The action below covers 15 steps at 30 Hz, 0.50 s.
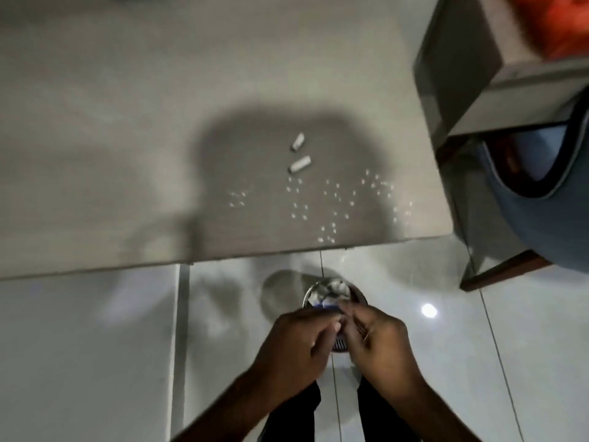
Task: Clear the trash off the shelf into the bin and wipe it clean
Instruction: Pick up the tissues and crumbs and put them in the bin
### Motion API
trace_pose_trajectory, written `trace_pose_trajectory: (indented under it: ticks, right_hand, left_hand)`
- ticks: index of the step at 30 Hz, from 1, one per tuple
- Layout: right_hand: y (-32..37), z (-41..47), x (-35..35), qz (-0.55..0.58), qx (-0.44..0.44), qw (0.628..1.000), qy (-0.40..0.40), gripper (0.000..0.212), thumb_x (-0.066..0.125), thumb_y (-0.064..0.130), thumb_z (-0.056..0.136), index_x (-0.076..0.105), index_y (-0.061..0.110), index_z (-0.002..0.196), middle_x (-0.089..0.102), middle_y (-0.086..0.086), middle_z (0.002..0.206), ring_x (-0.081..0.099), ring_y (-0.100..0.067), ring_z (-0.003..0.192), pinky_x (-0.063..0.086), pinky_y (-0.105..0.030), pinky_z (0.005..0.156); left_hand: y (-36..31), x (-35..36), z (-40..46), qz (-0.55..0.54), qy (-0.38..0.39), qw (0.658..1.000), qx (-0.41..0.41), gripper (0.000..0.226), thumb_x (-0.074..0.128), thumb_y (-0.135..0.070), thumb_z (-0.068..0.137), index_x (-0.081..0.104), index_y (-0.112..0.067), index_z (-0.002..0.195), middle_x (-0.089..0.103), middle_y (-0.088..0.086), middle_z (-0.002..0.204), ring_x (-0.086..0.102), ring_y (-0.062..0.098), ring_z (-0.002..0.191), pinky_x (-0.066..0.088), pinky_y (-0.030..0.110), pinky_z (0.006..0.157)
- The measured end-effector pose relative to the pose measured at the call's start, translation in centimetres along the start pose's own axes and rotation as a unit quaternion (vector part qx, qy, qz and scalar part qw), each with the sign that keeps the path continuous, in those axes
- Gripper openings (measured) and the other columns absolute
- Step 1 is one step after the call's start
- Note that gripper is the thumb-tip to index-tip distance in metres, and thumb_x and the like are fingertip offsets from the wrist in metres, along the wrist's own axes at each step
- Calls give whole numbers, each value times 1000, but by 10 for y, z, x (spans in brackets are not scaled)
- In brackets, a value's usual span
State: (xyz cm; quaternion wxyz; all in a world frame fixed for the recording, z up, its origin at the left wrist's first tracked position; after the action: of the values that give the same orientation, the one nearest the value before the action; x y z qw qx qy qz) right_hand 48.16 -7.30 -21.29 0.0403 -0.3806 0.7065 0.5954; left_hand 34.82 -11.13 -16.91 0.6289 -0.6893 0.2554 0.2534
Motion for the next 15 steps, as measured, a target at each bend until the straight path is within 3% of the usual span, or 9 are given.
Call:
trace_pose_trajectory:
  ticks: [2,4,6,8,12,15]
  right_hand:
    - [57,-8,-36,10,-51,997,-57,25,56,39,86,68,36,108,76,16,91,69,5,81,53,-13,74]
    - [118,0,-71,-4,-133,984,-121,17,60,33,85,70,29,99,74,14,90,68,3,81,50,-8,72]
    - [168,22,-94,-74,-196,965,-155,13,63,24,83,72,22,92,75,6,89,70,-10,78,56,-22,71]
    - [202,63,-110,-158,-198,956,-147,14,63,23,83,73,18,91,74,-4,87,68,-24,79,57,-34,70]
    - [217,139,-96,-283,-165,945,-15,22,58,22,85,74,18,99,69,-10,101,66,-29,93,55,-36,82]
    - [212,157,-79,-345,-196,917,30,29,53,21,85,72,20,106,64,-12,104,63,-30,96,56,-37,82]
  left_hand:
    - [-35,-46,5,-7,-70,997,40,17,60,-21,92,74,-18,100,78,-3,90,70,6,79,53,14,76]
    - [-53,-95,24,-6,-151,987,52,13,63,-16,91,75,-16,95,77,-3,84,68,4,74,50,10,74]
    - [-61,-137,51,31,-217,975,42,11,65,-11,90,76,-11,88,76,3,77,65,8,67,49,12,68]
    - [-60,-173,85,79,-264,961,9,16,62,-12,89,76,-6,84,77,12,80,68,22,72,53,29,72]
    - [-30,-188,160,136,-150,973,-108,25,54,-19,91,70,-2,81,74,19,89,66,36,89,53,43,80]
    - [-29,-185,188,132,-42,988,-75,40,53,-31,81,72,2,90,72,24,92,66,36,91,53,44,82]
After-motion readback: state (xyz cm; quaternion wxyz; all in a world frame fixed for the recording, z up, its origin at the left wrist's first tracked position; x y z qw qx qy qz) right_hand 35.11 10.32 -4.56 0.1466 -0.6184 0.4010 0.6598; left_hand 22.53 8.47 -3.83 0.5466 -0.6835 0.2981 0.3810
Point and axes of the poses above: each hand's wrist, its own z-axis towards the middle knuckle, its own x-axis out of the palm, y = z × x, the point moved 7 cm from there along z, towards the middle knuckle
